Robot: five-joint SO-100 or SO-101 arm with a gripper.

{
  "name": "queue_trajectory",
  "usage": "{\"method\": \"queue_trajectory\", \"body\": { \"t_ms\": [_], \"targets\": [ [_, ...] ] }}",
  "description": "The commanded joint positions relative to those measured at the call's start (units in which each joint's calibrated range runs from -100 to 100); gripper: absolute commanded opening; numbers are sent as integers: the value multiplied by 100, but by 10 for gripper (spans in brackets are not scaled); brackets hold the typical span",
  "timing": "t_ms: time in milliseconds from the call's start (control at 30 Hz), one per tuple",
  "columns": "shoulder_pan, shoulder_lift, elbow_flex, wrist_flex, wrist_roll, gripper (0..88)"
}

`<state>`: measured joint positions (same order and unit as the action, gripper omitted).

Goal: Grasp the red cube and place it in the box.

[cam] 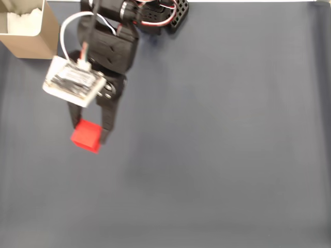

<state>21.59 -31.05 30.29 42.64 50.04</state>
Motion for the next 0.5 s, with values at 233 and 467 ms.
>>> {"method": "queue_trajectory", "body": {
  "t_ms": [233, 467],
  "targets": [
    [1059, -925, 365, 56, 88, 0],
    [1819, -1141, 539, 105, 93, 0]
  ]
}}
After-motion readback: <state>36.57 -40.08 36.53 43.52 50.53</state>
